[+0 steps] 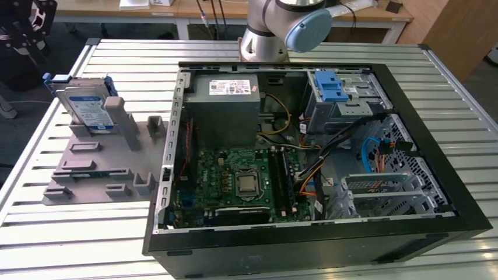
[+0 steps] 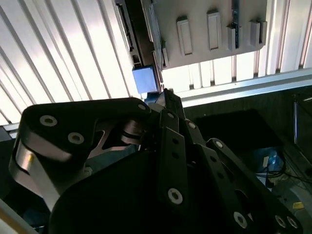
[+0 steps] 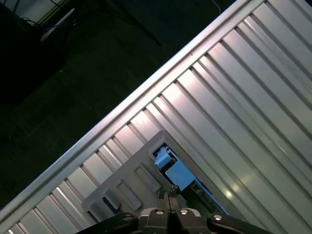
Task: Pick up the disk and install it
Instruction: 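Pick up the disk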
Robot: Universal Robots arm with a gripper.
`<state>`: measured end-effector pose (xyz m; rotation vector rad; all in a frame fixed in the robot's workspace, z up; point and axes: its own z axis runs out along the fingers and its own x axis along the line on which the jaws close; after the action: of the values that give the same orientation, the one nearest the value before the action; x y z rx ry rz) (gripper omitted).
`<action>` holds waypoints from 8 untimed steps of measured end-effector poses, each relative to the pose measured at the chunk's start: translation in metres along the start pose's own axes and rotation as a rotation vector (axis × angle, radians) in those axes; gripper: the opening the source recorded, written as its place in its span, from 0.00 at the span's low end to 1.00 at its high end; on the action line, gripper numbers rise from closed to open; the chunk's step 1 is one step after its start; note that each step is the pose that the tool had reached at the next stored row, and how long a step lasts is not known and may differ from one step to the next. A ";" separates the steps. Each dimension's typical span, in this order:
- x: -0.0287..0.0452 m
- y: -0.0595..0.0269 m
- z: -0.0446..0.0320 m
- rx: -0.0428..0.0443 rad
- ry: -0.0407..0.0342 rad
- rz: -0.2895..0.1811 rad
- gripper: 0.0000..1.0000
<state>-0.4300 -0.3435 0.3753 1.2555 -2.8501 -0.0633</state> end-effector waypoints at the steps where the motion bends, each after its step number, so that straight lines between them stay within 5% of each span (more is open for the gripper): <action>1: 0.0000 0.0000 0.0002 0.0002 0.0007 -0.015 0.11; 8: 0.0000 -0.0001 0.0015 0.0011 0.0066 -0.136 0.11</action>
<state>-0.4300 -0.3435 0.3737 1.4450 -2.7558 -0.0602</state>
